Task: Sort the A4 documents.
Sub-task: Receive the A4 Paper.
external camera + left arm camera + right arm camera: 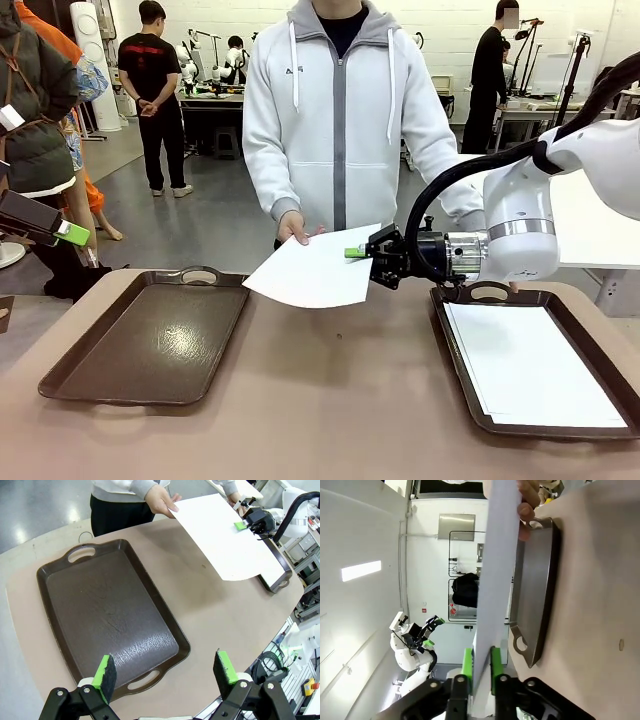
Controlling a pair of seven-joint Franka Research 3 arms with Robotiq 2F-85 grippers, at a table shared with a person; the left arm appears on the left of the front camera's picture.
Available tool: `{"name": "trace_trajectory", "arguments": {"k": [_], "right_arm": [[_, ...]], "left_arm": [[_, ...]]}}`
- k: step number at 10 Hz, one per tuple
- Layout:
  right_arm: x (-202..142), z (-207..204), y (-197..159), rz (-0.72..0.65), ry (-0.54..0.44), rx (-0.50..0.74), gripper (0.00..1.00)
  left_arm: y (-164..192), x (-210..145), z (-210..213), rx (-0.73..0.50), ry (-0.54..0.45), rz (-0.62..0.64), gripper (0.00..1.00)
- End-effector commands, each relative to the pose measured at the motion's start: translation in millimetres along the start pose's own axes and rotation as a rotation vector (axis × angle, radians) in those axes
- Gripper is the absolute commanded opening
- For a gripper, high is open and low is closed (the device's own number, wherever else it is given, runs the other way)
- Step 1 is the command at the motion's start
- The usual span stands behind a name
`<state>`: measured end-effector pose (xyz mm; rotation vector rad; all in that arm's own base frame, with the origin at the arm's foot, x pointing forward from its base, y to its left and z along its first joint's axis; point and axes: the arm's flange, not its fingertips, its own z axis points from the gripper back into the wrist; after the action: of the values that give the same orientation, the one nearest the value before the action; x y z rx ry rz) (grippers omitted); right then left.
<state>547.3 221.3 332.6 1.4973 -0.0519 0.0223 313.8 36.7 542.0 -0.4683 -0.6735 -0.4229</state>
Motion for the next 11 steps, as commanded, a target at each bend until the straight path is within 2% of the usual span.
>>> {"name": "trace_trajectory", "arguments": {"k": [1,8,10,11], "right_arm": [[4,3,-2,-0.025,0.018,0.004,0.00],[5,8,-7,-0.033,0.023,0.003,0.00],[6,15,0,0.003,0.066,0.044,0.00],[2,6,-5,-0.019,-0.003,0.003,0.00]], "left_arm": [[1,0,0,-0.022,-0.006,-0.007,1.00],[1,0,0,-0.022,-0.006,-0.007,1.00],[1,0,0,-0.022,-0.006,-0.007,1.00],[1,0,0,-0.022,-0.006,-0.007,1.00]]}}
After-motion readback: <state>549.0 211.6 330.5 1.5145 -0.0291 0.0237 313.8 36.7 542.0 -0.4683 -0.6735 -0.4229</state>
